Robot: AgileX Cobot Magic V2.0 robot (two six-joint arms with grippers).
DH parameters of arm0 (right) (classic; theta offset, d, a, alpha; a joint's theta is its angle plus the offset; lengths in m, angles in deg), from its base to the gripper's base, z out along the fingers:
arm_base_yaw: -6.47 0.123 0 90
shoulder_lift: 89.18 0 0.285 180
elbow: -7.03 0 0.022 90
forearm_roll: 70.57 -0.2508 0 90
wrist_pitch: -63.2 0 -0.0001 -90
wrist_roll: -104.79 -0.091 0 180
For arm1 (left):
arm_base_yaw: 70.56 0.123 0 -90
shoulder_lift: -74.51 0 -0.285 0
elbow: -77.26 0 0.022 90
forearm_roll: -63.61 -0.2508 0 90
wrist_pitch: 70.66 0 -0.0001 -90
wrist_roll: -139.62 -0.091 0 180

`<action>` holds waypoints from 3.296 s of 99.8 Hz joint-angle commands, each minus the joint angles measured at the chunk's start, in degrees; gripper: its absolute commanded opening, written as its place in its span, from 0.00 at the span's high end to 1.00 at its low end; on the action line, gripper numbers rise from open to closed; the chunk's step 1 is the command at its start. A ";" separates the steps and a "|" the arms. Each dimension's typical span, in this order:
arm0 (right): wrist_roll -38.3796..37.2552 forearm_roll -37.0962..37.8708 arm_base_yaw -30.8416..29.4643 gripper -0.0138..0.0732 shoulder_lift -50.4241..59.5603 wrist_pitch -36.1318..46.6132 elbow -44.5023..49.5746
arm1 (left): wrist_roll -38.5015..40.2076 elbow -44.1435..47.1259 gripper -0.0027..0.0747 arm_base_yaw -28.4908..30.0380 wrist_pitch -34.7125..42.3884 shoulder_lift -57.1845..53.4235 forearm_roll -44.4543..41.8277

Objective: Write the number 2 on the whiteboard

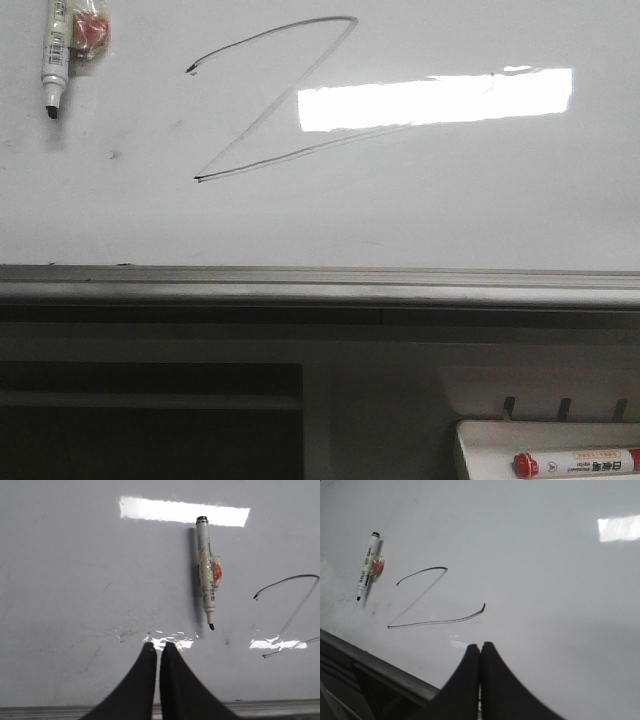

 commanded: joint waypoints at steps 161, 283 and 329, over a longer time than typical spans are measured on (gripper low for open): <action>-0.35 3.56 0.08 0.91 0.42 2.55 -1.13 | -26.59 24.44 0.99 14.39 11.97 -12.70 20.68; -0.35 6.09 0.08 0.91 0.42 -2.77 5.56 | -26.59 24.44 0.99 14.43 11.84 -12.70 20.84; -2.05 15.77 -4.79 0.91 0.42 14.97 12.73 | -26.59 24.44 0.99 14.43 11.84 -12.70 20.84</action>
